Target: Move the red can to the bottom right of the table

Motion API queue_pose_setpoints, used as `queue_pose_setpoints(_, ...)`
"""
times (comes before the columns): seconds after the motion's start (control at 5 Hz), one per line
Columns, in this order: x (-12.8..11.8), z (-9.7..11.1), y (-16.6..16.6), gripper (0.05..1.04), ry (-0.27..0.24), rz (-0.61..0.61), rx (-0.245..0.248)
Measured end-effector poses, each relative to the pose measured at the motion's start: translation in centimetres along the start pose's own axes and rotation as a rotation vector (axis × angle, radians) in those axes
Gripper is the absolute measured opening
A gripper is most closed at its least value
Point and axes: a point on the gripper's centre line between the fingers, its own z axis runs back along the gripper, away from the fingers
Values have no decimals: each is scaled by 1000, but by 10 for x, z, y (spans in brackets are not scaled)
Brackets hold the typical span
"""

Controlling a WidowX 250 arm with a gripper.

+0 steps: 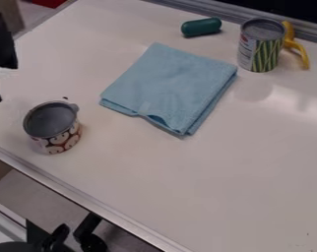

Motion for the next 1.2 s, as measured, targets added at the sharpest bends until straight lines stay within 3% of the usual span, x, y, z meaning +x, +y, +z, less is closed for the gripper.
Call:
queue_pose_setpoints(0.2, -4, -3, -3, 1000, 17, -86, -27)
queue_pose_setpoints(0.4, 2, -20, -13, 1000, 64, -153, 4)
queue_pose_setpoints(0.6, 19, -30, -21, 1000, 69, -212, 7)
queue_pose_setpoints(0.8, 30, -32, -24, 1000, 31, -242, -6)
queue_pose_setpoints(1.2, 59, -27, -31, 1000, 18, -280, -67)
